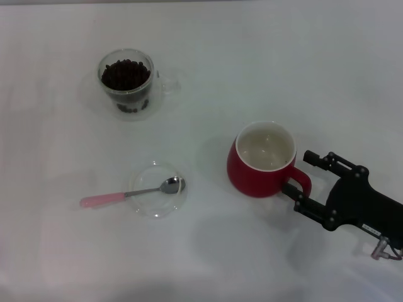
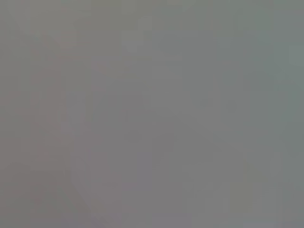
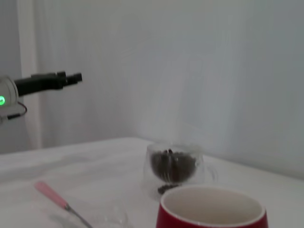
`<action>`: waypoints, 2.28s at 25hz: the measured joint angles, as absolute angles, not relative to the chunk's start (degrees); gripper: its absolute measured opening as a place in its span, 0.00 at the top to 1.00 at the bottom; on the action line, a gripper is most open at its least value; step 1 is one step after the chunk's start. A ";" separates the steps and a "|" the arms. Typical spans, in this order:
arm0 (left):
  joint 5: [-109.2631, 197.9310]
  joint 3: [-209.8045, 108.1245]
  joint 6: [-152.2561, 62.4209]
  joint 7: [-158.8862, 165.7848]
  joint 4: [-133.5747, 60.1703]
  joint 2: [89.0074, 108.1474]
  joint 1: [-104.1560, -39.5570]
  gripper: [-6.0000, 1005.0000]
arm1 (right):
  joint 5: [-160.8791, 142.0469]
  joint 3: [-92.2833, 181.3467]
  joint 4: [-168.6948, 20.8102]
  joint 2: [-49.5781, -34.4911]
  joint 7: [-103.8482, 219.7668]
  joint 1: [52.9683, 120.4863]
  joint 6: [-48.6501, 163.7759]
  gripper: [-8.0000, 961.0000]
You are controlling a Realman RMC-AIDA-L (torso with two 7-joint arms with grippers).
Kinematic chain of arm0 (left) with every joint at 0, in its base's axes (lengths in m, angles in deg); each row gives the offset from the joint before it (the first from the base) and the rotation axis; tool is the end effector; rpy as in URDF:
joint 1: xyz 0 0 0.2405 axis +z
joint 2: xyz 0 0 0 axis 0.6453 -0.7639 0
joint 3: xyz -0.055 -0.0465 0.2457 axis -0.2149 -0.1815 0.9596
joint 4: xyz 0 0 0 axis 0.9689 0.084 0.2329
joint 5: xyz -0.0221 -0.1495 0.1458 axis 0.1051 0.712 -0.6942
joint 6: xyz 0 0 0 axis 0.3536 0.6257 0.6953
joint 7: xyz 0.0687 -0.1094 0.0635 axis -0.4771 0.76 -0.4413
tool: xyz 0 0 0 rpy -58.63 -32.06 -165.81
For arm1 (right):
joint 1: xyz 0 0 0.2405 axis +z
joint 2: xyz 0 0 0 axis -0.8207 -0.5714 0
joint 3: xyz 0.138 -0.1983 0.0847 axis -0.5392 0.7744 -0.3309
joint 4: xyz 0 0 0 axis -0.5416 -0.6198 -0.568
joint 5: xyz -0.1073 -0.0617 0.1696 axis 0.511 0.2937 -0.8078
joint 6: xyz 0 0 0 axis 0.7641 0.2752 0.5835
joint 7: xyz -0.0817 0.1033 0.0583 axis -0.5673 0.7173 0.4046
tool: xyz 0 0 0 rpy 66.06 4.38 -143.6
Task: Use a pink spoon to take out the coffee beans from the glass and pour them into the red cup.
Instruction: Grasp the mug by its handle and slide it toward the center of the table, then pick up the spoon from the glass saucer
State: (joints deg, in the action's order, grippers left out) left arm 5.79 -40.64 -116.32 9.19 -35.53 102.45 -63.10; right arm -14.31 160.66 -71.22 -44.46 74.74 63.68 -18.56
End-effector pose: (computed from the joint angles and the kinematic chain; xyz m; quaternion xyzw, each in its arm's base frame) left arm -0.3738 0.2983 0.0561 -0.5703 -0.2009 -0.2802 0.7456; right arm 0.3499 0.1778 -0.0564 -0.8831 0.1627 0.2902 0.3309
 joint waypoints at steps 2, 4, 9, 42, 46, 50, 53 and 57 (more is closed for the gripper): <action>5.82 -40.65 -116.32 9.18 -35.55 102.41 -63.04 0.30 | -14.47 160.66 -71.58 -44.33 74.76 63.60 -20.52 0.31; 5.77 -40.62 -116.31 9.19 -35.60 102.40 -62.95 0.30 | -14.50 160.66 -72.32 -44.25 74.79 63.59 -23.05 0.23; 5.07 -40.33 -118.44 12.30 -34.73 102.83 -62.26 0.30 | -16.08 160.34 -74.05 -44.22 74.80 63.63 -30.45 0.09; -5.92 -36.03 -136.12 34.61 5.79 104.42 -57.36 0.30 | -18.14 118.64 -75.72 -29.46 76.96 69.12 -33.93 0.09; -6.40 -36.00 -135.97 35.08 8.38 104.42 -53.75 0.30 | -18.15 114.81 -75.52 -28.97 76.46 69.96 -31.49 0.09; -6.74 -35.63 -135.94 35.64 9.65 104.42 -51.39 0.30 | -18.03 113.16 -73.54 -29.06 75.17 70.25 -28.13 0.09; -6.80 -34.23 -134.32 37.37 9.87 104.42 -51.34 0.30 | -17.99 112.80 -71.70 -29.44 74.23 69.68 -27.01 0.09; -6.77 -33.39 -131.30 39.78 9.96 104.42 -50.98 0.30 | -17.99 111.34 -71.21 -29.85 73.59 69.18 -26.83 0.09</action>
